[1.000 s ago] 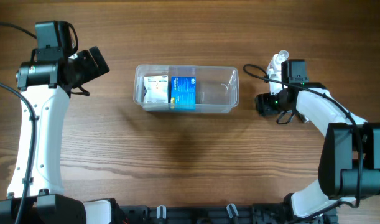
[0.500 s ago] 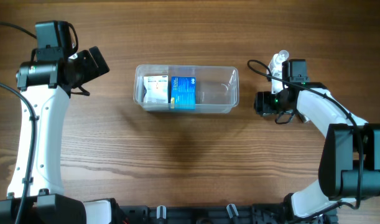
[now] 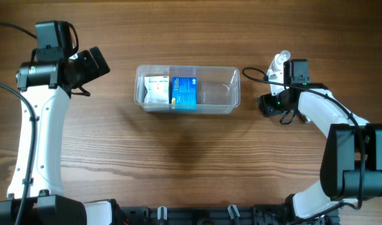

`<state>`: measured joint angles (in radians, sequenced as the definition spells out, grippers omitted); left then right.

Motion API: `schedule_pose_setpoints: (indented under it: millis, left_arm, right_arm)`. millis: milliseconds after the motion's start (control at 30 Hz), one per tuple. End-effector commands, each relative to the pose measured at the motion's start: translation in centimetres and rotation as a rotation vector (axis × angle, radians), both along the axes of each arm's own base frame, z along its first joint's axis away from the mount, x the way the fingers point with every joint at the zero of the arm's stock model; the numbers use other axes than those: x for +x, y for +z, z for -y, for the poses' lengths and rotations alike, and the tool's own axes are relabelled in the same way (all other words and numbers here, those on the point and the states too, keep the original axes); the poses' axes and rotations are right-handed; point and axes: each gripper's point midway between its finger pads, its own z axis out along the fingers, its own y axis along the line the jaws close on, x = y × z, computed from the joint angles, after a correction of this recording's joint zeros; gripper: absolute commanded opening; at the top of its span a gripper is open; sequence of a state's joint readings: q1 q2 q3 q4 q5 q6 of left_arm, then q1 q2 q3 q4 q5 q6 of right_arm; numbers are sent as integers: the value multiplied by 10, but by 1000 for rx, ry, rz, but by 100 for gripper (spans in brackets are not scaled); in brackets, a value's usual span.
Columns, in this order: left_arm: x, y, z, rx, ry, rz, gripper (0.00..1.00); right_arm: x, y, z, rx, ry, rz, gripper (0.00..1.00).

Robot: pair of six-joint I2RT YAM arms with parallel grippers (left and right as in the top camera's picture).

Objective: Pack container
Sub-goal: 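Lift the Zam-Buk tin and carry it left toward the container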

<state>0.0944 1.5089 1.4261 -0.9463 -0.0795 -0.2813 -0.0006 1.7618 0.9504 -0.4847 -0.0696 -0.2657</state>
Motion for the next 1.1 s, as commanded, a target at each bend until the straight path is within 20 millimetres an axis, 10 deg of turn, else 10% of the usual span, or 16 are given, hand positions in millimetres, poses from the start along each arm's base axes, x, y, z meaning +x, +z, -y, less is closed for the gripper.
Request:
schedule_pose_setpoints:
  millis: [0, 300, 667, 1067]
  left_arm:
    - [0, 4, 0, 4, -17, 11, 100]
    - [0, 4, 0, 4, -17, 11, 100]
    - [0, 4, 0, 4, -17, 11, 100]
    - [0, 4, 0, 4, -17, 11, 100]
  right_arm:
    - [-7, -8, -3, 12, 22, -25, 62]
    - [0, 9, -8, 43, -89, -31, 57]
    - [21, 125, -46, 137, -208, 116, 54]
    - [27, 197, -173, 320, -39, 281, 47]
